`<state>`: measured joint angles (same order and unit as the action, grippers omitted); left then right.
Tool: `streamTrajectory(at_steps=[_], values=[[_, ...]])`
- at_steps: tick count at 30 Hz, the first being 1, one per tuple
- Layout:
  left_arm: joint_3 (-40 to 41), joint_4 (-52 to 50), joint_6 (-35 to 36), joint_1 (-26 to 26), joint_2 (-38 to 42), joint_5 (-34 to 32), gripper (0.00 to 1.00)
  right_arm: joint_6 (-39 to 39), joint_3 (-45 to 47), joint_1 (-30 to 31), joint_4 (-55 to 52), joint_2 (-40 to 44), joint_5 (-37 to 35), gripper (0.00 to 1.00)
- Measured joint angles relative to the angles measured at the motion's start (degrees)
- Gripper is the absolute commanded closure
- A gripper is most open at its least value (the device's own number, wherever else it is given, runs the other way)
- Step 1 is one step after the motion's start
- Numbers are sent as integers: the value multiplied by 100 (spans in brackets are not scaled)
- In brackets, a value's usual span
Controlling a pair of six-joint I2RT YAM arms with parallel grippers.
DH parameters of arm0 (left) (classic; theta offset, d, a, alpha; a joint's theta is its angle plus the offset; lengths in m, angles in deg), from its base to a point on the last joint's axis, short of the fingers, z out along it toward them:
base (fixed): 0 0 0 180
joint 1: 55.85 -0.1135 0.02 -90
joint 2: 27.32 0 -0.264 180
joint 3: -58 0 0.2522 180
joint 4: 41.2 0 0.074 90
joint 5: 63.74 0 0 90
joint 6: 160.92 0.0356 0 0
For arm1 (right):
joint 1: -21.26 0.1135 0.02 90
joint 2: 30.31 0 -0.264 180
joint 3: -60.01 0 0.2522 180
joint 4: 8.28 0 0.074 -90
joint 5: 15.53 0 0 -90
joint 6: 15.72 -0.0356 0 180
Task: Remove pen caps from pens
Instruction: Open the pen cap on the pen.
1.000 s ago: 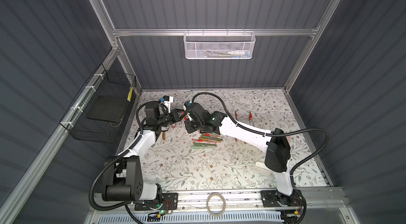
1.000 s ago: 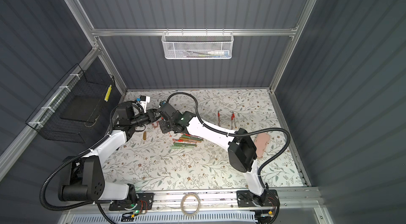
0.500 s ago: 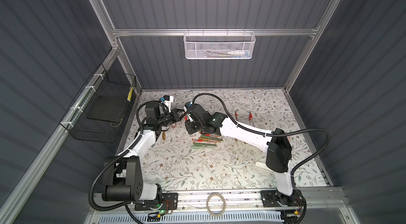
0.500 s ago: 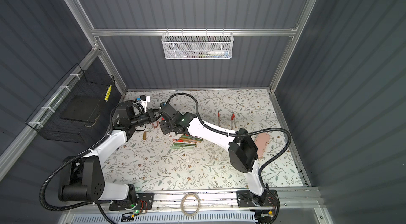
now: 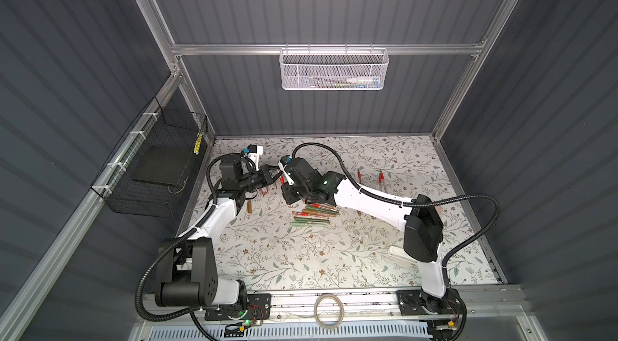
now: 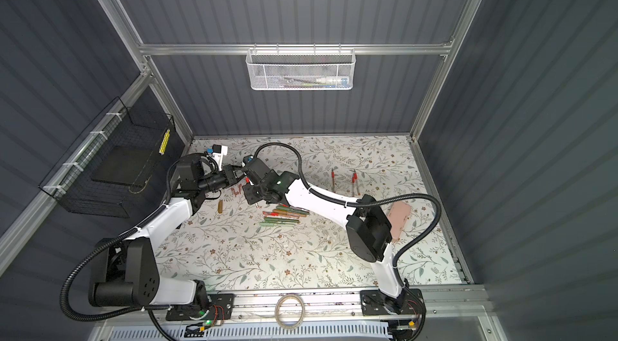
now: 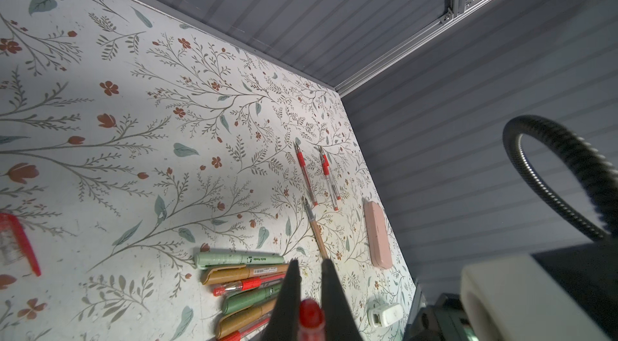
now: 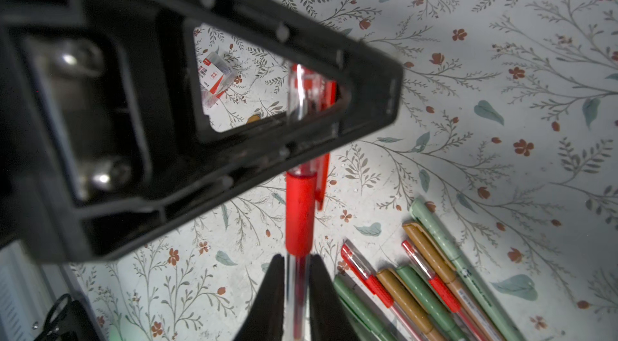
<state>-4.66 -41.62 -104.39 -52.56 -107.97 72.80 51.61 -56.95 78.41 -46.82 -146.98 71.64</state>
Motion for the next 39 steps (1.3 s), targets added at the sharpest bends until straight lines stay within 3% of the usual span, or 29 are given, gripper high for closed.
streamTrajectory(at_steps=[14,19,23,32,36,39], values=[[0,192,-92,0,4,87,100,20,-39,-15,76,-85,17,84],[0,214,-111,0,9,101,100,42,-48,-24,85,-142,52,100],[0,201,-103,0,11,81,100,20,-22,-37,111,-140,111,100],[0,-505,-92,-66,13,514,100,-278,2081,94,1867,852,140,100],[-127,-254,-120,-505,13,140,100,-555,3169,306,1768,1311,144,100],[-131,-138,-127,-817,13,-107,100,-678,3405,450,1613,1222,140,100]])
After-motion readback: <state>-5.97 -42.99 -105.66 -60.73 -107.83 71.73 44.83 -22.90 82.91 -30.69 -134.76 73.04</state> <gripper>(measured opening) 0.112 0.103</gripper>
